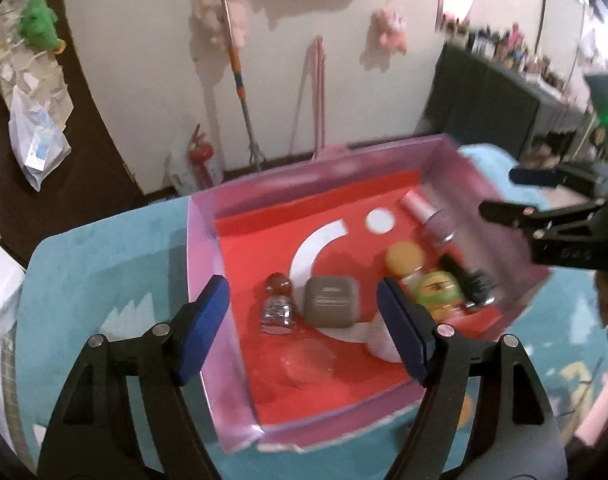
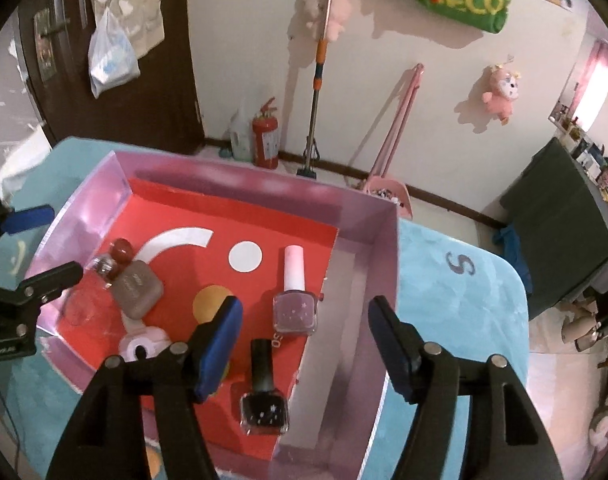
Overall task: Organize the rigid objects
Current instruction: 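Open both tools to release the polishes and lift them out of the box, then move both tools back toward the gold mesh tube and orange sponge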
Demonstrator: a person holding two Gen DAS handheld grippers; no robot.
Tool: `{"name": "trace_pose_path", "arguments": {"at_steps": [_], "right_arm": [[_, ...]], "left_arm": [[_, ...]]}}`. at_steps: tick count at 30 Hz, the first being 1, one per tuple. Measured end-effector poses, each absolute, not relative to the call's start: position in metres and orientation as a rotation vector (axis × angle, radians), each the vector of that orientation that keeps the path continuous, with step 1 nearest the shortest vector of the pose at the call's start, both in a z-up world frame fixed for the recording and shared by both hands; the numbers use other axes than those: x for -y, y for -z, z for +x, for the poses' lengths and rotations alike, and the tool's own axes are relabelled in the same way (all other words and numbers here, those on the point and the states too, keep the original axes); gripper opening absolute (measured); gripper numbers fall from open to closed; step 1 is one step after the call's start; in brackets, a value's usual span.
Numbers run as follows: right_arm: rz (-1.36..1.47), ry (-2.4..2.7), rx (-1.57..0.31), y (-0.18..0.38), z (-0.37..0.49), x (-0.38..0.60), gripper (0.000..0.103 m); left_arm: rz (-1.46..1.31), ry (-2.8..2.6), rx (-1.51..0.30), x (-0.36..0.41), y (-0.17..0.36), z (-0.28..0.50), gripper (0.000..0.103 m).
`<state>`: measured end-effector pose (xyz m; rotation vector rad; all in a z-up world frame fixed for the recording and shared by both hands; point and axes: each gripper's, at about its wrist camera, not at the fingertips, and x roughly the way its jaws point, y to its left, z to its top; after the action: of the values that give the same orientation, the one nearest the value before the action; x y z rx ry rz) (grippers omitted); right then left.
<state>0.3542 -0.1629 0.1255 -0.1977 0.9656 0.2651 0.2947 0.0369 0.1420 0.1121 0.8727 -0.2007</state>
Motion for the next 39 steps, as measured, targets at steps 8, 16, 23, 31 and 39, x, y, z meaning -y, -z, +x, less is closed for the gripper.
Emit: {"name": "trace_pose_path", "arguments": {"at_steps": [8, 16, 23, 31, 39], "right_arm": [[-0.131, -0.300, -0.835, -0.172, 0.297, 0.179, 0.086], [-0.109, -0.335, -0.689, -0.212, 0.222, 0.182, 0.100], [-0.123, -0.326, -0.583, -0.219, 0.153, 0.178, 0.103], [-0.088, -0.307, -0.556, -0.184, 0.098, 0.184, 0.103], [-0.030, -0.280, -0.585, -0.137, 0.074, 0.195, 0.103]], "left_arm": [[0.027, 0.177, -0.760, -0.038, -0.170, 0.248, 0.079], [-0.005, 0.156, -0.676, -0.036, -0.182, 0.190, 0.080], [-0.071, 0.177, -0.577, -0.038, -0.184, 0.123, 0.087], [-0.034, 0.103, -0.513, -0.029, -0.162, 0.075, 0.091], [-0.020, 0.079, -0.543, -0.020, -0.125, 0.059, 0.092]]}}
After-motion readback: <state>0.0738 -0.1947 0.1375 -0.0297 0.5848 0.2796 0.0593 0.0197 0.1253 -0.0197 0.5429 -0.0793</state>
